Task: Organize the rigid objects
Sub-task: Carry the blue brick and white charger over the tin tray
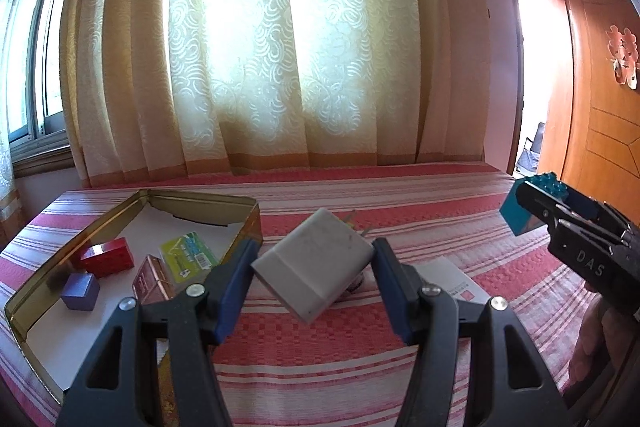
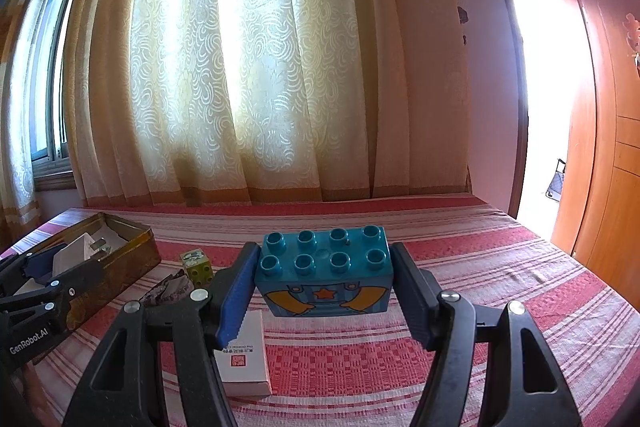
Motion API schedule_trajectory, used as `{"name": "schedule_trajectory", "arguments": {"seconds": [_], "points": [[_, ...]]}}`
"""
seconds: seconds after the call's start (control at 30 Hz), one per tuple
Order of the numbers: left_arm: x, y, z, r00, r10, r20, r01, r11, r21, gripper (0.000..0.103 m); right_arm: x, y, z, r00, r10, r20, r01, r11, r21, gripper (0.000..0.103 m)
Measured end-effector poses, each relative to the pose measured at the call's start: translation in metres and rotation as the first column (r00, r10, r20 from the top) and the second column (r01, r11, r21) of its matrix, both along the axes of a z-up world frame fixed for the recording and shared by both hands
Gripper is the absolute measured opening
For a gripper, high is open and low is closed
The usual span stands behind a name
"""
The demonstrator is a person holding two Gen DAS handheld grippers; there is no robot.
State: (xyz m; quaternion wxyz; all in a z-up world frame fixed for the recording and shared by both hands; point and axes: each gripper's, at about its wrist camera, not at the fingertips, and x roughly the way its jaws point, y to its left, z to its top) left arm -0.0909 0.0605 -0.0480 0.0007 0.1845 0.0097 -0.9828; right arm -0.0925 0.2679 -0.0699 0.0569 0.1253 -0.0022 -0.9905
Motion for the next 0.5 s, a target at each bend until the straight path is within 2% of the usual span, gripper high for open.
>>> {"name": "schedule_trajectory", "arguments": {"seconds": [0.5], "points": [[0.005, -0.011, -0.001, 1.000, 0.013, -0.011, -0.013, 1.000, 0.004, 0.059, 0.005, -0.007, 0.001, 0.999, 0.046, -0.008, -0.046, 0.999, -0.022, 0.067]]}}
